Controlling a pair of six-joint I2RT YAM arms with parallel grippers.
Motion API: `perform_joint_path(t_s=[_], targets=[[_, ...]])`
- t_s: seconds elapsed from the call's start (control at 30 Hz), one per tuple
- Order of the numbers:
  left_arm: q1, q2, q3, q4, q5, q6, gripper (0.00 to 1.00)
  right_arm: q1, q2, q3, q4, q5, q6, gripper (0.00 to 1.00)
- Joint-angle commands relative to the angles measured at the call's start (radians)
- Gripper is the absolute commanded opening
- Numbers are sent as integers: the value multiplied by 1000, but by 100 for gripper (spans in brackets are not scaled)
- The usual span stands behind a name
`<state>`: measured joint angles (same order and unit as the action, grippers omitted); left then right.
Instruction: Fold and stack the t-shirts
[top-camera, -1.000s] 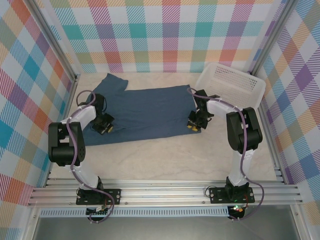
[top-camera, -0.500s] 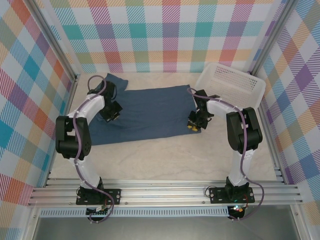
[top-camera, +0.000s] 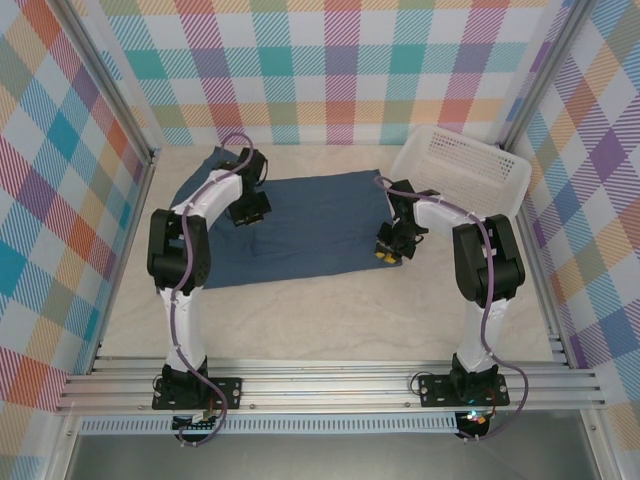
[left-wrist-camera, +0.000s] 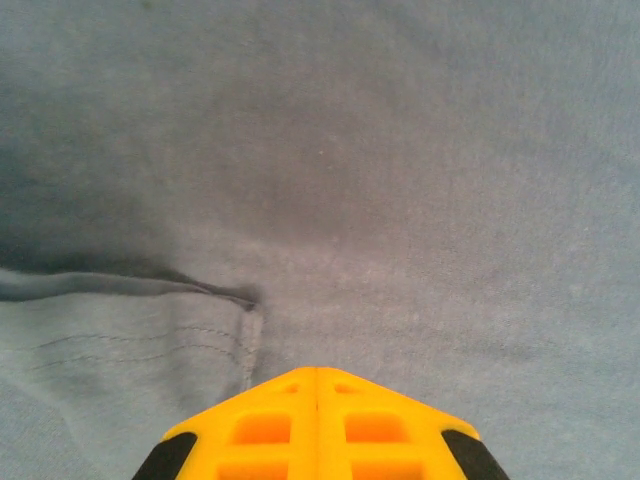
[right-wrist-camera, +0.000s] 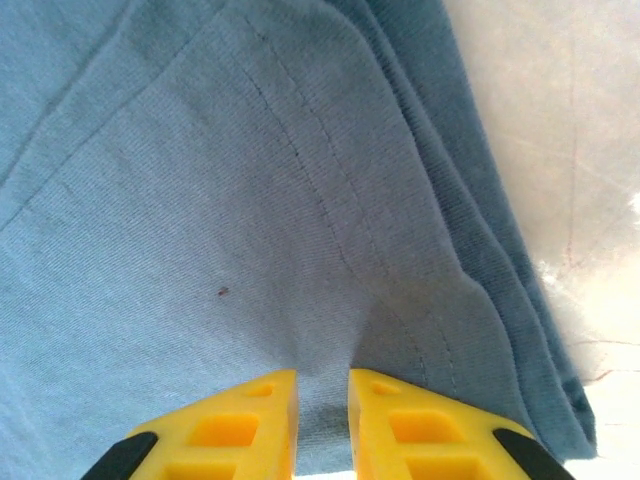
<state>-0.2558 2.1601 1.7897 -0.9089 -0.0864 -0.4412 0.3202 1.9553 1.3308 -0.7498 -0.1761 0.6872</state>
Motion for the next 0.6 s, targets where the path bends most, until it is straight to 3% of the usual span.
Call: perform_joint_path(t_s=[0.0, 0.17, 0.27, 0.37, 0.43, 0.5, 0.57], targets=[[-16, 20, 28, -74, -49, 50, 11, -4, -25, 30, -30, -21, -12, 21], [-17, -110, -25, -33, -97, 21, 36, -4, -43, 28, -31, -1, -20, 20], [38, -199, -87, -43, -81, -72, 50, -4, -47, 33, -25, -1, -27, 20], [129, -186, -92, -106, 36, -178, 51, -5, -39, 41, -25, -2, -28, 20], [144, -176, -94, -83, 74, -210, 50, -4, -32, 42, -21, -7, -26, 20], [130, -158, -80, -14, 123, -203, 44, -3, -26, 46, -18, -12, -25, 20], [96, -107, -9, -29, 92, -156, 34, -4, -23, 47, -20, -13, -25, 20]])
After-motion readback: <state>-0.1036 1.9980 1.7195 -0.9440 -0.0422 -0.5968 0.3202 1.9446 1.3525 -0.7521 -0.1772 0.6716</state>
